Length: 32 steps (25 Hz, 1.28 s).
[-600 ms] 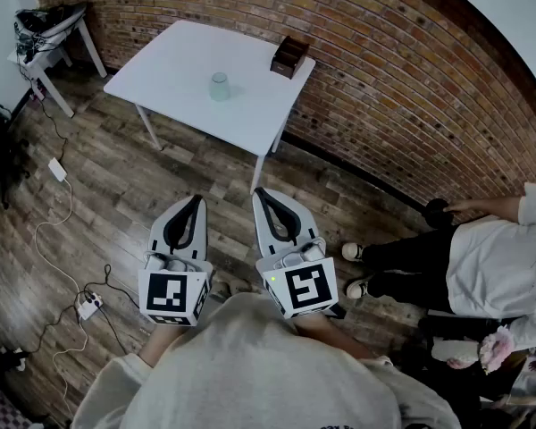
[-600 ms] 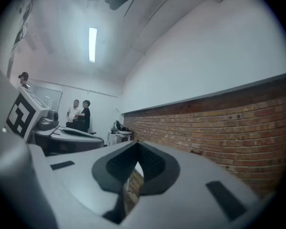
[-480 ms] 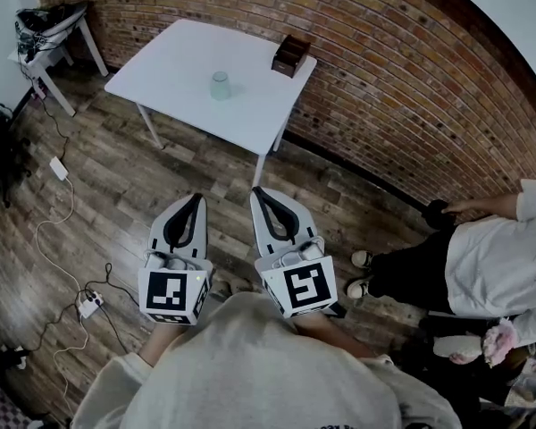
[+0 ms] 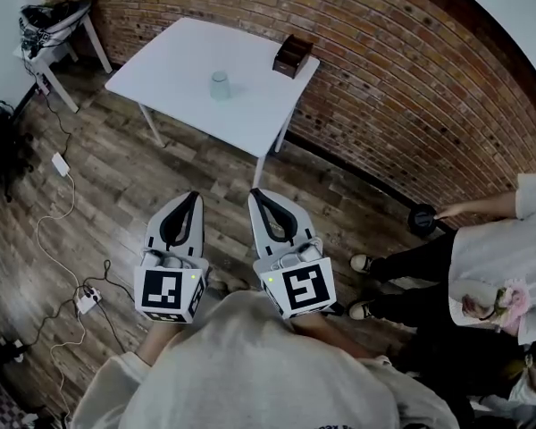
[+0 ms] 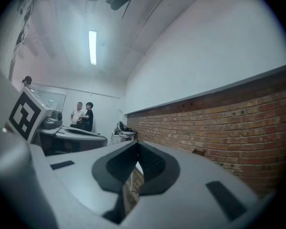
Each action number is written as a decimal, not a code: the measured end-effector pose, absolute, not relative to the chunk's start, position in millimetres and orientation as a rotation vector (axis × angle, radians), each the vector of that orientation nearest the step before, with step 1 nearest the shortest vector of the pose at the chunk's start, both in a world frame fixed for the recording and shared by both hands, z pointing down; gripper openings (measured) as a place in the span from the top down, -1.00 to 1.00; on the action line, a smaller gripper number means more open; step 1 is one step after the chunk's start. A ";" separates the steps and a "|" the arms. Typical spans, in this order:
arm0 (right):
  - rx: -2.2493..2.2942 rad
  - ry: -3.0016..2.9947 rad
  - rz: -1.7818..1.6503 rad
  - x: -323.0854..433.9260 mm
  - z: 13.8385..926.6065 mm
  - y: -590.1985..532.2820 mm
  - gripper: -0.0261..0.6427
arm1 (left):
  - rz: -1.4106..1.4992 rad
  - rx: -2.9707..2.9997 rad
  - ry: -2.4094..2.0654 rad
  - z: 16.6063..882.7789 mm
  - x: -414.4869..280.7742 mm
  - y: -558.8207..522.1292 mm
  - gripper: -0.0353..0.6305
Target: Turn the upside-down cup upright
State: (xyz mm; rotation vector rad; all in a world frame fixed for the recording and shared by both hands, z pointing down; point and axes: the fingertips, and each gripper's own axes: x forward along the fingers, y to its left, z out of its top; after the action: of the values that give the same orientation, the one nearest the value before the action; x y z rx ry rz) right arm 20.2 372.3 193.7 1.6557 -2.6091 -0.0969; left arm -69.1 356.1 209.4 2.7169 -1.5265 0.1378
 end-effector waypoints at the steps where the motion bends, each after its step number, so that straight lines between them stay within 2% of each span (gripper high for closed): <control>1: 1.656 -2.612 -0.092 23.4 194.3 371.3 0.90 | 0.139 2.712 -1.533 209.8 -68.4 355.2 0.87; 19: 1.638 -2.650 -0.092 30.4 202.3 334.2 0.90 | 0.128 2.678 -1.597 216.5 -71.1 318.2 0.86; 32: 1.656 -2.616 -0.098 5.9 205.6 234.1 0.90 | 0.101 2.722 -1.536 217.8 -90.6 217.3 0.87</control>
State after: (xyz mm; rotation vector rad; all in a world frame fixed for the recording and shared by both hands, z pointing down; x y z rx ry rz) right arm 5.9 234.1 205.6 1.6562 -2.6159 -0.0981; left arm -90.6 217.3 217.8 2.7224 -1.5356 0.1006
